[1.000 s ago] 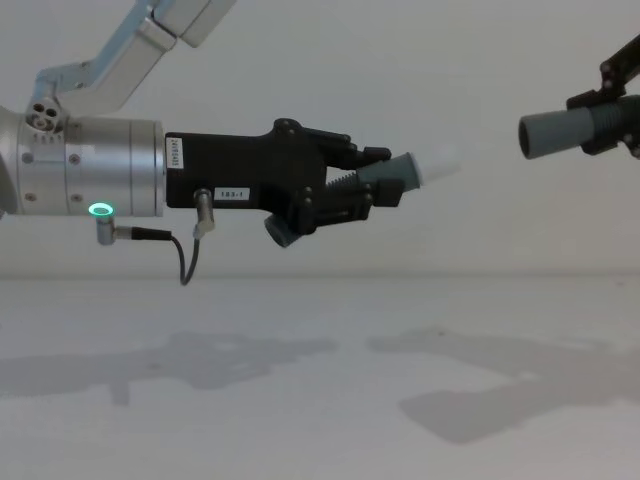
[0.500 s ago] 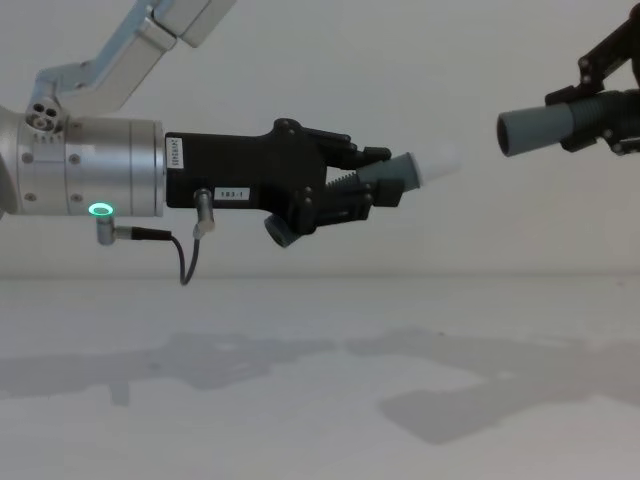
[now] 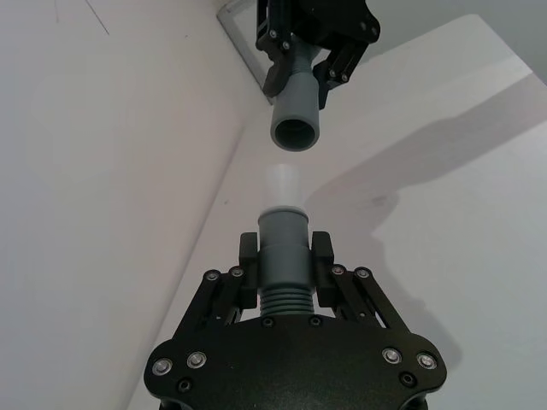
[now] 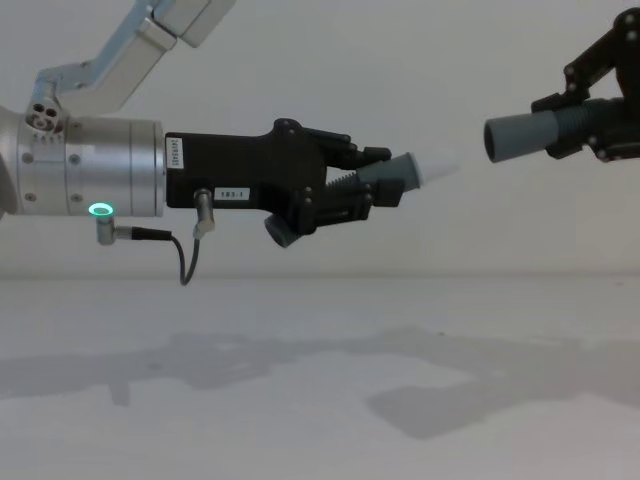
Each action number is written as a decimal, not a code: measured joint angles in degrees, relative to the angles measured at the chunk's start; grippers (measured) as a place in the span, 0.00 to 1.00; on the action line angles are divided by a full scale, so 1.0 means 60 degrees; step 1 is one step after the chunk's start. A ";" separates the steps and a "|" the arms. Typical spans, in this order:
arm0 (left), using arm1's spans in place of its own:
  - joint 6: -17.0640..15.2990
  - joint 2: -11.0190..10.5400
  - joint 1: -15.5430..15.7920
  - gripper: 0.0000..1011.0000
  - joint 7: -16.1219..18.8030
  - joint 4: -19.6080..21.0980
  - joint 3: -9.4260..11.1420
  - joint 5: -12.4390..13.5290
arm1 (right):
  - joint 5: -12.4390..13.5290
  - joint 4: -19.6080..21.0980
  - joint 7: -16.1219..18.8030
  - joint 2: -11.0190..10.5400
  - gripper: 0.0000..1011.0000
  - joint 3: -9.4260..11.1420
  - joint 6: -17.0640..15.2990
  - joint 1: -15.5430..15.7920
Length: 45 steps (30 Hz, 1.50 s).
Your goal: Use both hands to pick up one end of the pipe from the table, align the ends, and insert them.
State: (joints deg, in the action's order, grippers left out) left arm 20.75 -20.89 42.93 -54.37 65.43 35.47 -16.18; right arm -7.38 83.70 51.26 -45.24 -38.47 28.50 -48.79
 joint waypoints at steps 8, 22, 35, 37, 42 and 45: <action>0.0000 0.0000 0.0000 0.33 0.0000 0.0000 0.0000 0.0000 | 0.0009 -0.0224 0.0049 0.0189 0.26 -0.0163 -0.0059 -0.0131; 0.0000 0.0000 0.0001 0.33 0.0000 0.0000 0.0000 0.0000 | 0.0023 -0.0508 0.0102 0.0405 0.26 -0.0359 -0.0077 -0.0319; 0.0000 0.0001 0.0001 0.33 0.0000 0.0000 0.0000 0.0000 | 0.0080 -0.0650 0.0131 0.0507 0.26 -0.0523 -0.0072 -0.0435; 0.0000 0.0000 0.0000 0.33 0.0000 0.0000 0.0000 0.0000 | 0.0088 -0.0677 0.0136 0.0522 0.26 -0.0549 -0.0068 -0.0457; 0.0000 0.0000 0.0000 0.33 0.0000 0.0000 0.0000 0.0000 | 0.0100 -0.0724 0.0139 0.0554 0.26 -0.0600 -0.0064 -0.0515; 0.0000 0.0000 0.0000 0.33 0.0000 0.0000 0.0000 0.0000 | 0.0108 -0.0752 0.0141 0.0576 0.26 -0.0629 -0.0064 -0.0552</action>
State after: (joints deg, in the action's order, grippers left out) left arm 20.75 -20.89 42.93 -54.37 65.42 35.47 -16.18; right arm -6.73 79.19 52.10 -41.79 -42.24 28.12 -52.10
